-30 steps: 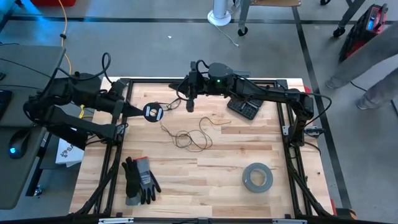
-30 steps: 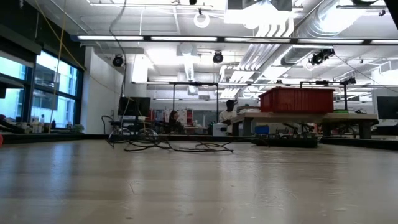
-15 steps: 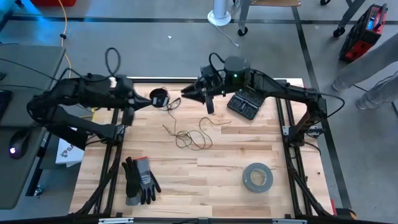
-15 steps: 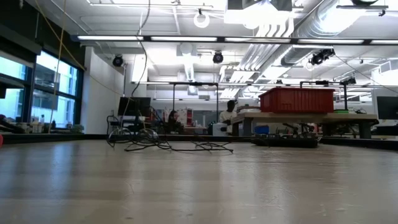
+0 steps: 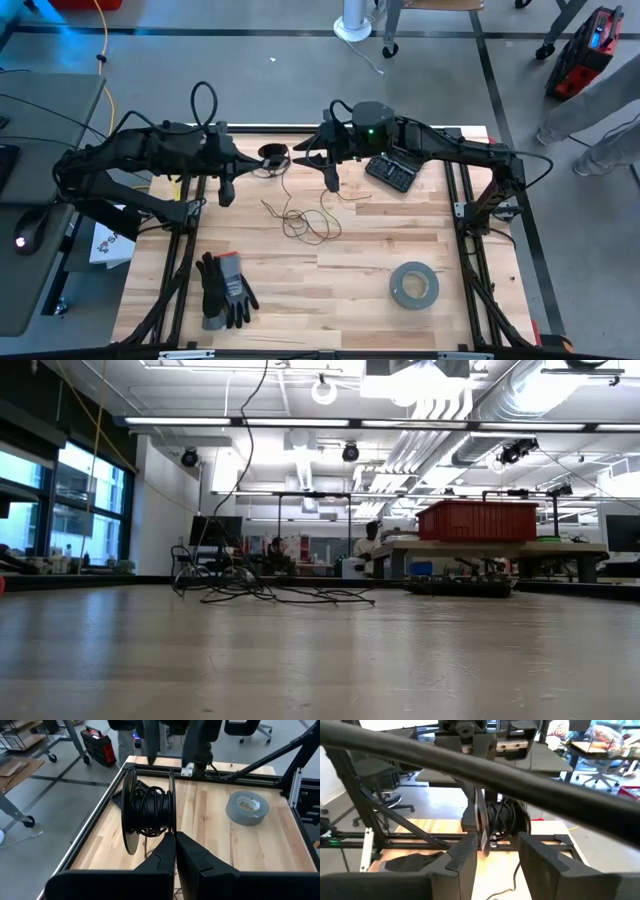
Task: Coil cords
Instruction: Coil the black wire on the black spool
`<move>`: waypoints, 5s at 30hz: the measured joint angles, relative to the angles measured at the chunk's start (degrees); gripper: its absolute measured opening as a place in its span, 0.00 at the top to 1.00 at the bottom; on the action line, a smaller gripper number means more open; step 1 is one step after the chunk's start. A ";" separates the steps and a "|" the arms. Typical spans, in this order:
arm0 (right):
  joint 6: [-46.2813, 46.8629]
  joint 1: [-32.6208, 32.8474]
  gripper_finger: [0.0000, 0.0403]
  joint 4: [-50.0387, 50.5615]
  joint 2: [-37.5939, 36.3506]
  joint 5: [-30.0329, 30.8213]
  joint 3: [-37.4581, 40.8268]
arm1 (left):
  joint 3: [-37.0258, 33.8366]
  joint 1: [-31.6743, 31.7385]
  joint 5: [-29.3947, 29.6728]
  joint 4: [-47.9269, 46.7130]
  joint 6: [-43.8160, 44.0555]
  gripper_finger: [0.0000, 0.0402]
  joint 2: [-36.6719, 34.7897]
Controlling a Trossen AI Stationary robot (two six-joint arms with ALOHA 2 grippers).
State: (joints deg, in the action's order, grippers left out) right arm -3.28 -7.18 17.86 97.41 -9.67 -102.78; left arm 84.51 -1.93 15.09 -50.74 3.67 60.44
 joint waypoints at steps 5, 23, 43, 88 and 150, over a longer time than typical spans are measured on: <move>0.19 0.17 0.66 -0.04 0.00 0.30 0.00 | 0.00 0.00 -0.04 1.44 -0.84 1.00 -0.01; 0.15 0.86 0.76 0.39 0.02 -0.27 0.00 | 0.00 0.00 0.74 5.41 -3.90 1.00 2.98; -5.79 2.75 1.00 -4.38 0.01 -0.48 0.00 | 0.02 0.04 -5.71 9.56 -2.40 0.84 2.94; -0.54 2.09 0.68 -3.30 -0.31 10.61 -1.67 | 6.72 0.04 -5.90 14.34 16.80 1.00 -2.32; -9.04 9.75 1.00 -9.96 -0.73 36.24 -1.73 | 9.70 1.18 -6.15 6.56 25.26 1.00 -0.63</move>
State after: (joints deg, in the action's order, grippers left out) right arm -12.32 2.57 7.91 96.67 26.57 -104.51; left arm 94.21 -0.75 8.94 -44.18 28.93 59.81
